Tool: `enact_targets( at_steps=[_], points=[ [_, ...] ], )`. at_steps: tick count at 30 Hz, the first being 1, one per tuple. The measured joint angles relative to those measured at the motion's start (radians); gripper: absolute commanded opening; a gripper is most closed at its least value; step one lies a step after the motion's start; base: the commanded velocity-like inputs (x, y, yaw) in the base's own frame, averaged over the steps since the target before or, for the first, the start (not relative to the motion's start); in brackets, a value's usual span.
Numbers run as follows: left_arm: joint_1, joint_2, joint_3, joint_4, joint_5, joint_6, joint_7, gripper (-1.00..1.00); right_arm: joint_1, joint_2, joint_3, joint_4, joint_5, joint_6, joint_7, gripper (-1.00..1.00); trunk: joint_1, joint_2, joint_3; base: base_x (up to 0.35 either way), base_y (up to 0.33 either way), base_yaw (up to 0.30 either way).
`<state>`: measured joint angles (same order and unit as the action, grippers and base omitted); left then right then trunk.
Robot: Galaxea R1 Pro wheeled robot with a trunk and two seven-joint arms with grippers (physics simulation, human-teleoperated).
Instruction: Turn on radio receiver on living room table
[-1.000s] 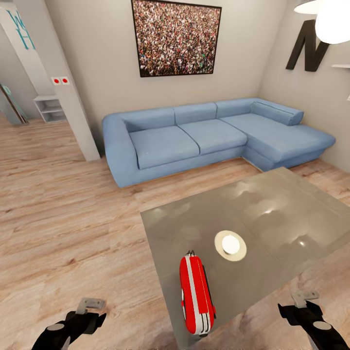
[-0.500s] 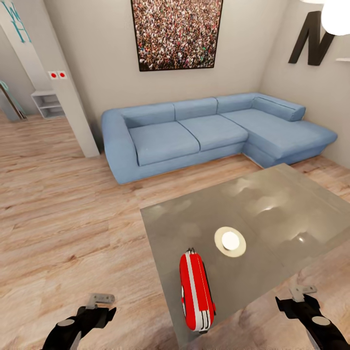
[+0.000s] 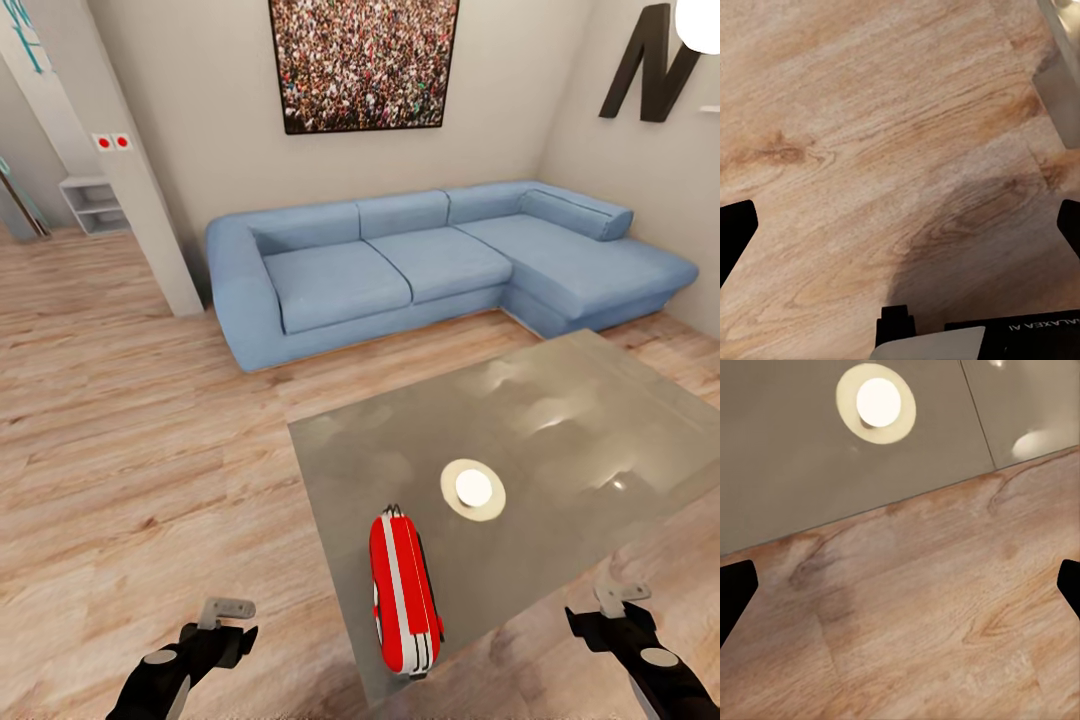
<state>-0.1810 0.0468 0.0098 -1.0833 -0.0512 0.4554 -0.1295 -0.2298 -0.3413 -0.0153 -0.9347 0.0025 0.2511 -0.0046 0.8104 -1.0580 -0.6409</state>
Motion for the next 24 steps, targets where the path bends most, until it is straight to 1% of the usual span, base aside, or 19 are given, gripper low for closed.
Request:
enact_targets(
  at_steps=[14, 18, 24],
  points=[
    [0.000, 0.008, 0.001, 0.000, 0.002, 0.000, -0.001, 1.00, 0.000, -0.001, 0.001, -0.001, 0.001, 0.001, 0.001, 1.00, 0.000, 0.000, -0.023, 0.000, 0.000, 0.000],
    [0.000, 0.013, 0.003, 0.000, 0.002, 0.000, 0.000, 1.00, 0.001, 0.000, 0.002, -0.004, 0.001, 0.002, 0.007, 1.00, 0.000, 0.000, -0.025, 0.000, 0.000, 0.000],
    [0.000, 0.014, 0.004, 0.000, 0.003, 0.000, 0.000, 1.00, 0.001, 0.001, 0.002, -0.005, 0.000, 0.002, 0.009, 1.00, 0.000, 0.000, -0.026, 0.000, 0.000, 0.000]
  ],
)
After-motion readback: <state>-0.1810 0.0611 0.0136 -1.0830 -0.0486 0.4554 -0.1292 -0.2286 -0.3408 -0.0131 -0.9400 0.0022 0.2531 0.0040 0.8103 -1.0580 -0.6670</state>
